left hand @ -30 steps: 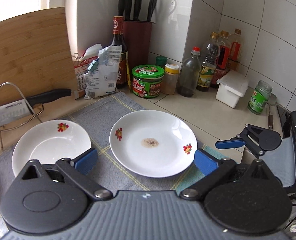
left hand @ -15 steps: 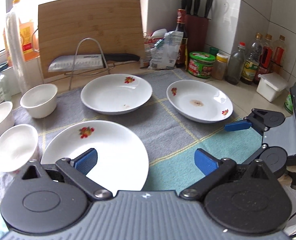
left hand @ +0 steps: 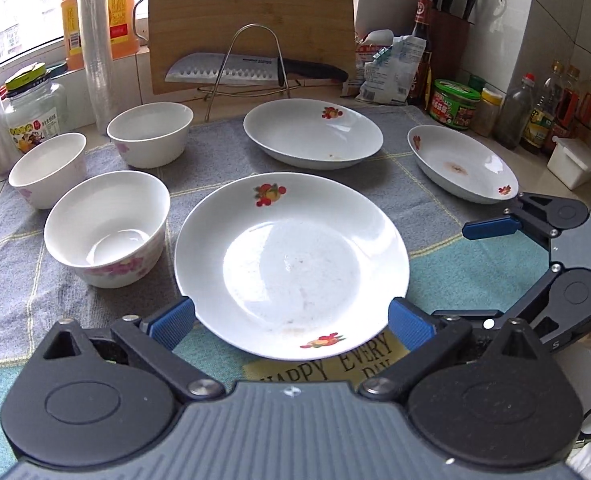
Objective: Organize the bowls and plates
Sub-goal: 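Move the right tool to the rim of the large flower-print plate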
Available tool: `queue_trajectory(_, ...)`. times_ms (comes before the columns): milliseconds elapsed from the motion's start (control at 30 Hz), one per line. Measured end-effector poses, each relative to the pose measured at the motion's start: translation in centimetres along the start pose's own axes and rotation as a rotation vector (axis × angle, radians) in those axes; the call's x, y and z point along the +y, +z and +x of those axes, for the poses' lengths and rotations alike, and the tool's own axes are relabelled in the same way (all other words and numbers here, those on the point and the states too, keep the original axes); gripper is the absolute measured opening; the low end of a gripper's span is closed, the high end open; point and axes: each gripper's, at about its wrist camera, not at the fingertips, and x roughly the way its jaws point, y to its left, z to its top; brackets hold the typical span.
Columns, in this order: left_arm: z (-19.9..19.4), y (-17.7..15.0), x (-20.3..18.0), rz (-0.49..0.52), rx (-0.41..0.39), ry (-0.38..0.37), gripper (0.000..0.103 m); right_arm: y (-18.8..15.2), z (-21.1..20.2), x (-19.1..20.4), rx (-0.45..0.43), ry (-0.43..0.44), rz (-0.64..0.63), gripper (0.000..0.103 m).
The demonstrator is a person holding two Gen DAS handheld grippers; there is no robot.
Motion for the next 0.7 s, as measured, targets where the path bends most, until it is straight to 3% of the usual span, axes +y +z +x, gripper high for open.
queue_trajectory(233, 0.6, -0.9, 3.0, 0.141, 0.056, -0.079, 0.102, 1.5, 1.4, 1.4, 0.052, -0.045, 0.006, 0.103)
queue_trajectory(533, 3.0, -2.1, 5.1, 0.234, 0.096, -0.179, 0.102, 3.0, 2.5, 2.1, 0.161, -0.114, 0.018, 0.103)
queue_trajectory(700, 3.7, -2.8, 4.4, 0.291, 0.080, -0.176, 0.102, 2.9, 1.8, 1.8, 0.198, -0.155, -0.029, 0.103)
